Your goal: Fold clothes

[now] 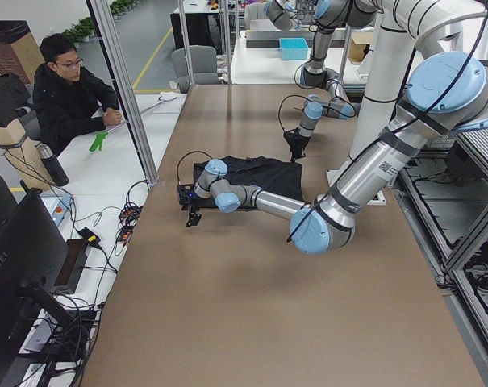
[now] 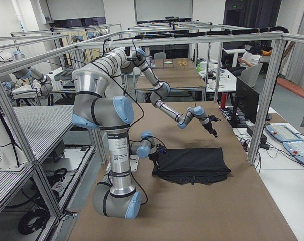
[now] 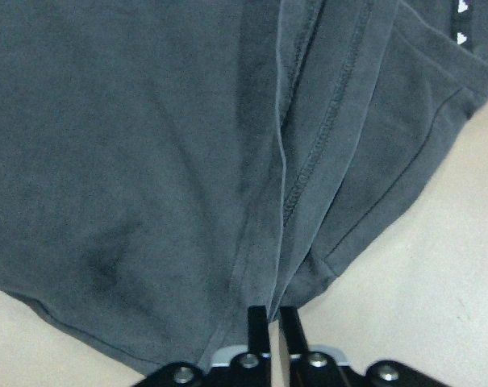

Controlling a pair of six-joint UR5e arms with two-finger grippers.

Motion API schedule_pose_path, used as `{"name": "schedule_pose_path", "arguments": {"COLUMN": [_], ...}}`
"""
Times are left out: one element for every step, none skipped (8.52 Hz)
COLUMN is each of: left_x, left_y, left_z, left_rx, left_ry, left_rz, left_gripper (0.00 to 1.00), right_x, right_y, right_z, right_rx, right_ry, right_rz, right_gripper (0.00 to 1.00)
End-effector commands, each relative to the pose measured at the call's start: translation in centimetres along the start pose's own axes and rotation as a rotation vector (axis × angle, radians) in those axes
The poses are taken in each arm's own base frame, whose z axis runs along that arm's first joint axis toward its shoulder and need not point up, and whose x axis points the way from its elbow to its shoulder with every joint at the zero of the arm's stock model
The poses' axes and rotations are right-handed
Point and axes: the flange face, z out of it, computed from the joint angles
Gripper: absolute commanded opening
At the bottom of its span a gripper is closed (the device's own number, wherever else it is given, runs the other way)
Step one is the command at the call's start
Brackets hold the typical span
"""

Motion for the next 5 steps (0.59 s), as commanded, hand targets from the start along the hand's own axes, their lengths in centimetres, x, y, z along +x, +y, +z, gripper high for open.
{"name": "schedule_pose_path", "arguments": {"left_x": [0.1,0.1,0.1,0.1,0.1], "left_y": [0.0,0.0,0.0,0.0,0.0], "left_z": [0.0,0.0,0.0,0.0,0.0], "left_rx": [0.000,0.000,-0.001,-0.001,0.000], "left_ry": [0.000,0.000,0.001,0.001,0.000], "left_rz": [0.000,0.000,0.000,0.000,0.000], "left_gripper": [0.94,0.94,0.94,0.94,0.94], "right_x": [0.1,0.6,2.0,1.3,0.5], "right_y": [-0.1,-1.9,-5.2,-7.6,-9.2], "right_z": [0.1,-0.5,-0.9,-0.1,1.4], "right_rx": [0.002,0.024,0.061,0.073,0.067], "right_ry": [0.003,0.003,0.022,0.040,0.063], "right_rz": [0.000,0.009,0.034,0.017,0.000], "right_gripper": [0.94,0.94,0.94,0.94,0.94]}}
